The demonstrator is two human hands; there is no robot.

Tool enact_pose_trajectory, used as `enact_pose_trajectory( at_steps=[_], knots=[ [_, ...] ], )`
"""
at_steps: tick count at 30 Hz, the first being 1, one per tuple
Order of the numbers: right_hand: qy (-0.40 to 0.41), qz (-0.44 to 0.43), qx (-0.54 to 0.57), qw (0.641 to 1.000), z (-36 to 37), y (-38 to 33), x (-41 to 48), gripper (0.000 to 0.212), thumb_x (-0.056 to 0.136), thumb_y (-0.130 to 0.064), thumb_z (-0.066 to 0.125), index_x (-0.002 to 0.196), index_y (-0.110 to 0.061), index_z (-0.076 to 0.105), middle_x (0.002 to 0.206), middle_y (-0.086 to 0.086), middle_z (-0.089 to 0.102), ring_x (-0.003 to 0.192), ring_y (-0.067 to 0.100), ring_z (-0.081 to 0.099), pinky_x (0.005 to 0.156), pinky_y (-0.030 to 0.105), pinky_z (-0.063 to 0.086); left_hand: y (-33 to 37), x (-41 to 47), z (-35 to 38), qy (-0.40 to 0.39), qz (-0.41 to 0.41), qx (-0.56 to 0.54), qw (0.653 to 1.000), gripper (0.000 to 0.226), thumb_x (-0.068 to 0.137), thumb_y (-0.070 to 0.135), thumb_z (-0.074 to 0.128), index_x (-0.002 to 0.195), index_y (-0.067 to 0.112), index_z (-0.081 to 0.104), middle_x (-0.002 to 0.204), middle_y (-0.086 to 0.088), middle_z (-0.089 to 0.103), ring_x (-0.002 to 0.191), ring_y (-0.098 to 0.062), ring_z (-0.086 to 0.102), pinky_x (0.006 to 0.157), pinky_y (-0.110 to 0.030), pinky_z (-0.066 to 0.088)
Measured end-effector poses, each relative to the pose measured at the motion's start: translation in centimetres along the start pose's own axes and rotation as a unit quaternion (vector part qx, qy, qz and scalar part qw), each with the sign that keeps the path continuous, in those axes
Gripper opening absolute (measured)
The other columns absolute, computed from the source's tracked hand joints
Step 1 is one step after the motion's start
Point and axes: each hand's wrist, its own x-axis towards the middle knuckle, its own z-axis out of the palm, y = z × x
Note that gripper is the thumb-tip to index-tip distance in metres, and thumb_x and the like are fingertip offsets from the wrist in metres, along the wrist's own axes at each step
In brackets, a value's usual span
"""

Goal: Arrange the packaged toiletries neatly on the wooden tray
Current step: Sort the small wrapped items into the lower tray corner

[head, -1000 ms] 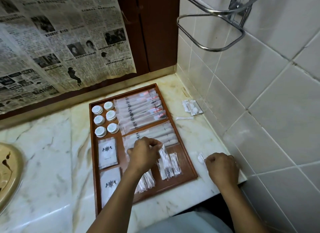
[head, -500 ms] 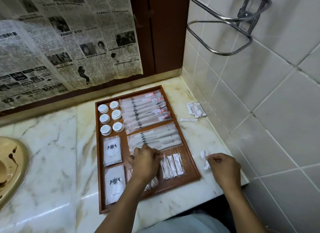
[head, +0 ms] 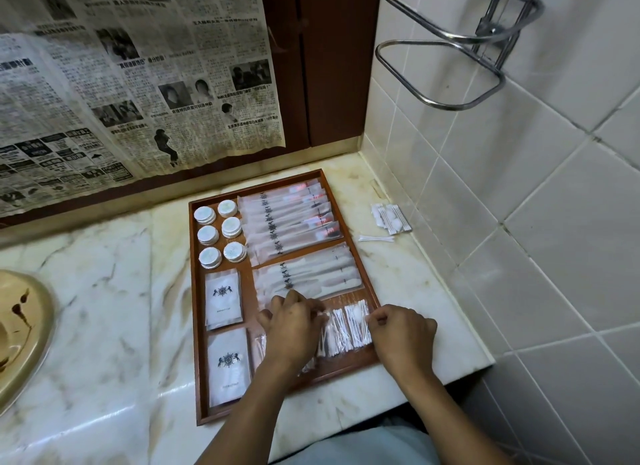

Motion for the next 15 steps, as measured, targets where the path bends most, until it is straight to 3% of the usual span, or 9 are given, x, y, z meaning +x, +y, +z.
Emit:
enact_pose_trajectory(
  at_steps=[6, 15],
  knots=[
    [0.008, -0.017, -0.038, 0.999, 1.4, -0.4, -0.1, 0.013, 0.076, -0.023, 0.075, 0.065, -0.03, 0.074, 0.06, -0.007, 0.068, 0.066, 0.021, 0.065, 0.071, 0.036, 0.036, -0.5, -0.7, 0.1, 0.003, 0.043, 0.048, 0.998, 0.034, 0.094, 0.05, 0.061, 0.127, 0.042, 0.063, 0.128, 0.017, 0.054, 0.122, -0.017, 0.038, 0.094, -0.042, 0.024],
    [0.003, -0.055, -0.1, 0.993, 2.5, 0.0, 0.2, 0.014, 0.083, -0.04, 0.07, 0.073, -0.031, 0.075, 0.069, -0.009, 0.071, 0.075, 0.017, 0.064, 0.075, 0.036, 0.032, -0.7, -0.4, 0.8, 0.009, 0.042, 0.043, 0.998, 0.03, 0.094, 0.051, 0.06, 0.122, 0.04, 0.065, 0.123, 0.017, 0.056, 0.119, -0.015, 0.041, 0.097, -0.043, 0.027]
  ],
)
